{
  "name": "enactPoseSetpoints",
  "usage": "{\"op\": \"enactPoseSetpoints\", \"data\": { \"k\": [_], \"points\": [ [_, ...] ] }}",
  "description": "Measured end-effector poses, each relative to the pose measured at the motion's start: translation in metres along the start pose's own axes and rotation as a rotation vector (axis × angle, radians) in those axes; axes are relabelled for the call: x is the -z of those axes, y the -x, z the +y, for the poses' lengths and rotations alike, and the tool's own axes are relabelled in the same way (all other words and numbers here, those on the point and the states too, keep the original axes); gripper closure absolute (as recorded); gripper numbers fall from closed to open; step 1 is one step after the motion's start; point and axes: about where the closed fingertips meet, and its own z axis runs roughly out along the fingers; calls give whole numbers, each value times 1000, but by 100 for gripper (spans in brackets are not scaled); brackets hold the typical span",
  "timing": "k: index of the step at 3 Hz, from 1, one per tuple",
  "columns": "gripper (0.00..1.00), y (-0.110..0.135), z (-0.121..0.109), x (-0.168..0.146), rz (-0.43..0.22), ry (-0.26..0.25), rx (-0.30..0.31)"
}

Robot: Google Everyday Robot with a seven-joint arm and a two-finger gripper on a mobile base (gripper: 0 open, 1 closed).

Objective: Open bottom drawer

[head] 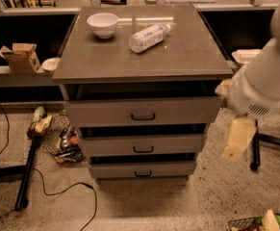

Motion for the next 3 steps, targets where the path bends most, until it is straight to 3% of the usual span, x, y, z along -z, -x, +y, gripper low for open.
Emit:
{"op": "enactPoseSetpoints", "data": {
  "k": [1,2,3],
  "points": [
    [0,8,22,-95,-106,97,17],
    [0,15,10,-113,-142,52,13],
    [0,16,10,-113,-142,51,13]
  ]
}}
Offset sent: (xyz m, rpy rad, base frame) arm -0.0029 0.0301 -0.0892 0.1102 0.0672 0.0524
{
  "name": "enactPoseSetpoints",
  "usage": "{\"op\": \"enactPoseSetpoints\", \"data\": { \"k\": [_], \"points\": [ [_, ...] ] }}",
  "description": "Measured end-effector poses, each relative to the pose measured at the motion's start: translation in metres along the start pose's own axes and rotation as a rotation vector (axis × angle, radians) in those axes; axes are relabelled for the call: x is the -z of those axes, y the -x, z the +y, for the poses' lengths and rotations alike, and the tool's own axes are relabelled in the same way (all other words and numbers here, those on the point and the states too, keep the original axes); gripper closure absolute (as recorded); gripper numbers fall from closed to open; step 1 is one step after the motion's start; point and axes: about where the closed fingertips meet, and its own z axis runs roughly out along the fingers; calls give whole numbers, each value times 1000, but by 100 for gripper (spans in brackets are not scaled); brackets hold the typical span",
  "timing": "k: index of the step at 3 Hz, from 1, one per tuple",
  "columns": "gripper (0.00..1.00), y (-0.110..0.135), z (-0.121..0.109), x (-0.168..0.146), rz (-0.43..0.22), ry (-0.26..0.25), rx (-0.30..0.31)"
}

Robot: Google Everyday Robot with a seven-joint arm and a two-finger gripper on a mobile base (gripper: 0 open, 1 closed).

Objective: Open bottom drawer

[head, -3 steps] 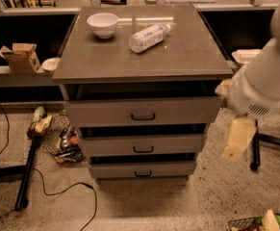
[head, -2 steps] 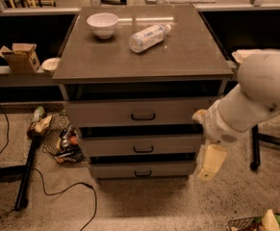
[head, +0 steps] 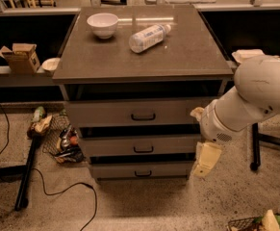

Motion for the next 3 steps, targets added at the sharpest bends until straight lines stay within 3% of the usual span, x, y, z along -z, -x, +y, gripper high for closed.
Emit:
{"op": "enactPoseSetpoints", "data": {
  "k": [1,2,3],
  "points": [
    [0,-7,4,-18,51,18,19],
    [0,-33,12,-74,69,73,64],
    [0,-63,21,-152,40,121,128]
  ]
}}
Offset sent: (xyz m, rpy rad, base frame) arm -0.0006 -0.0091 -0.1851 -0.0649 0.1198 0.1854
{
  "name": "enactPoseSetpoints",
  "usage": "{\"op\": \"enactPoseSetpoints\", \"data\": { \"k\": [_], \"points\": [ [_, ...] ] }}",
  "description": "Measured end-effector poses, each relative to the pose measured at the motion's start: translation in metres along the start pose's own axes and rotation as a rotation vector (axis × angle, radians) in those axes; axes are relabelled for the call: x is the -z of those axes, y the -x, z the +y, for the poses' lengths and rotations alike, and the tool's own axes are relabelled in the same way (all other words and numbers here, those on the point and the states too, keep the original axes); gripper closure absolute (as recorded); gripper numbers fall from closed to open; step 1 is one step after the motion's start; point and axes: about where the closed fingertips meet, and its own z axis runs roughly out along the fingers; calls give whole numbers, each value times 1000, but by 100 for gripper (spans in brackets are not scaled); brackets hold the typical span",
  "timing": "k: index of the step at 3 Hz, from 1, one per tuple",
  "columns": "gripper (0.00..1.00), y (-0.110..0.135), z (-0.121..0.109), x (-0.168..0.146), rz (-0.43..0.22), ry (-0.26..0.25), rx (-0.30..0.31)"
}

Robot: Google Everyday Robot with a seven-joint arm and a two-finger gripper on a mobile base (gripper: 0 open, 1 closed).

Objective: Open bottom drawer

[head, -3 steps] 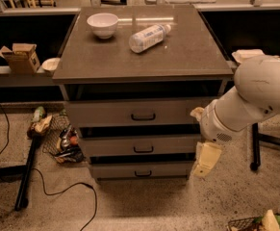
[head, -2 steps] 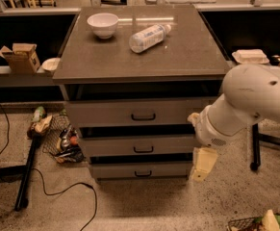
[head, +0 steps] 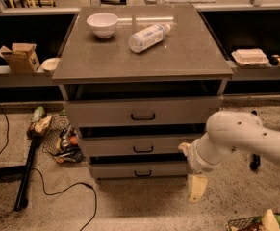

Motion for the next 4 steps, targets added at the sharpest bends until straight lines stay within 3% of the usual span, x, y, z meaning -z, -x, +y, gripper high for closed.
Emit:
{"op": "enactPoseSetpoints", "data": {
  "k": [2,4],
  "points": [
    [0,-19,-2,-139,-208,-18,60],
    [0,-27,-12,-148,-223,-11,71]
  ]
}}
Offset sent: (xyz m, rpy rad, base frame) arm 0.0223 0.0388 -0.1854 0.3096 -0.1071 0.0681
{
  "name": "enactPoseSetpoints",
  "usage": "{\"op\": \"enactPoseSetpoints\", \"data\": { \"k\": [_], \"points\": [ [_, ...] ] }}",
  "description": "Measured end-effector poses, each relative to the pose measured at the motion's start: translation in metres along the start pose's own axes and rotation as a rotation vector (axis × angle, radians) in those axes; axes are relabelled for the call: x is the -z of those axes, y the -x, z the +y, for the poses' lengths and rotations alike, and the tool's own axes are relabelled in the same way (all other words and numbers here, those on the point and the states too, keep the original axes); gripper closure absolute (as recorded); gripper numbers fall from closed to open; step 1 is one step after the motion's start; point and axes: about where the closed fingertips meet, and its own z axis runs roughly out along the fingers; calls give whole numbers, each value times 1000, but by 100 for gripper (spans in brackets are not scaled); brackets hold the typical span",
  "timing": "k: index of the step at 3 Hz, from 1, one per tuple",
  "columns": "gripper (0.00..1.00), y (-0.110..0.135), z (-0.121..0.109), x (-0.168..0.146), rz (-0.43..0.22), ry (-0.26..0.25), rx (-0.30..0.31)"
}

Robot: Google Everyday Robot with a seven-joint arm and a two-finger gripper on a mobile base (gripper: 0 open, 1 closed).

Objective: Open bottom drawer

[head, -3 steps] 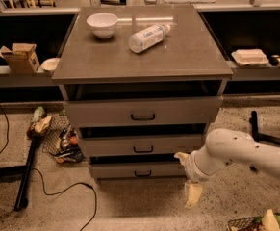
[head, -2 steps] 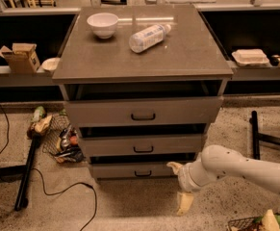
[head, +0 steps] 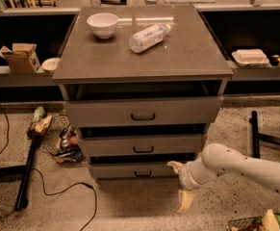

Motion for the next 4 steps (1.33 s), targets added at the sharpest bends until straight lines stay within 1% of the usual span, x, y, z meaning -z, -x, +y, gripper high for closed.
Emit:
{"op": "enactPoseSetpoints", "data": {
  "k": [1,2,3,4],
  "points": [
    [0,-41,-24,-36,49,41,36],
    [0,-94,-53,-80,102,68,66],
    [0,-132,-69,-116,164,74,74],
    [0,-154,-84,-143,210,45,76]
  ]
}}
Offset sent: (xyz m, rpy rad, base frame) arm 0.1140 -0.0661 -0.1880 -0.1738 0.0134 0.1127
